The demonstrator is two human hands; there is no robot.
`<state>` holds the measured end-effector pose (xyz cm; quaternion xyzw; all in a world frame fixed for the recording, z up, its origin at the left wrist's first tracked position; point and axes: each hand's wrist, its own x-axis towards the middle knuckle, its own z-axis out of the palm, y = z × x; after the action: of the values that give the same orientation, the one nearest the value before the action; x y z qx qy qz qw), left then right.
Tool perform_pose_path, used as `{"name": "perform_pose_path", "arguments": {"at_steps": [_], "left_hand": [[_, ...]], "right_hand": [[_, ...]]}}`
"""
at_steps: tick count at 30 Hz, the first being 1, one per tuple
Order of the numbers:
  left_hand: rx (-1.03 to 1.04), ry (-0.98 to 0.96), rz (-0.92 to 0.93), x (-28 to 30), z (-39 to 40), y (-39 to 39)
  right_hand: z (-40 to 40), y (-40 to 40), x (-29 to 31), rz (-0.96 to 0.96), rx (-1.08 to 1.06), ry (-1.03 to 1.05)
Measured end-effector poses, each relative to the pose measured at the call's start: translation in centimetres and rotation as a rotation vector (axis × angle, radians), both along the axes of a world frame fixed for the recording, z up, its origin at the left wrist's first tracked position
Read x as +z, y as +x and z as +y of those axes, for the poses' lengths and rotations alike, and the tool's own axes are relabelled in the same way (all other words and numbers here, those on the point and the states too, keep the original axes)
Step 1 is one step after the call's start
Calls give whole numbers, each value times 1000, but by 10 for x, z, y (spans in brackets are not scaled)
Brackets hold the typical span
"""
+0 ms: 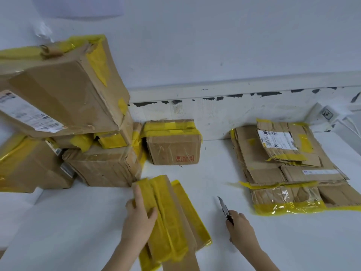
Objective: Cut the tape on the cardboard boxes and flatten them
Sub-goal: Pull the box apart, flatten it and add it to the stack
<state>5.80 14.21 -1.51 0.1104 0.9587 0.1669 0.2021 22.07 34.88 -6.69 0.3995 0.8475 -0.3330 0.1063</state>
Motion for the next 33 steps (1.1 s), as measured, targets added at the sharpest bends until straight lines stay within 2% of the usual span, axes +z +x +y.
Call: {"name": "perform_pose_path", "arguments": {"at_steps": [2, 4, 5, 7, 9, 11, 14, 17, 20, 23, 26, 28, 30, 33], "left_hand": [[-246, -50, 354, -7, -2, 4], [-567, 48, 618, -9, -4, -8], [-746, 59, 647, -7, -3, -15], [-999, -11, 535, -2, 0, -32], [-1068, -25, 391, -5, 2, -48], [-1001, -8, 255, -13, 3, -51], [-794, -15, 273, -21, 9, -33], [-454, -175, 378, -26, 17, -2], [-121, -364, 375, -24, 27, 20], [26, -425, 348, -21, 39, 22], [125, -405, 282, -19, 52, 14], [90, -306, 370, -17, 58, 12], [-92, -130, 486, -17, 58, 10], [-408, -89, 399, -17, 46, -2]], "right_hand": [[0, 2, 1, 29, -16, -23], [2, 3, 2, 35, -22, -37], [2, 3, 2, 36, -25, -52], [2, 3, 2, 53, -44, -101], [0, 1, 3, 76, -54, -142], [-1, -2, 5, 113, -61, -170], [1, -9, 10, 196, -96, -214], [2, -13, 16, 301, -124, -244], [4, -15, 22, 387, -153, -255], [3, -17, 28, 417, -108, -257], [-1, -18, 31, 377, -21, -283], [-6, -20, 32, 350, 16, -313], [-8, -23, 33, 332, 34, -321], [-4, -30, 32, 291, 41, -251]]}}
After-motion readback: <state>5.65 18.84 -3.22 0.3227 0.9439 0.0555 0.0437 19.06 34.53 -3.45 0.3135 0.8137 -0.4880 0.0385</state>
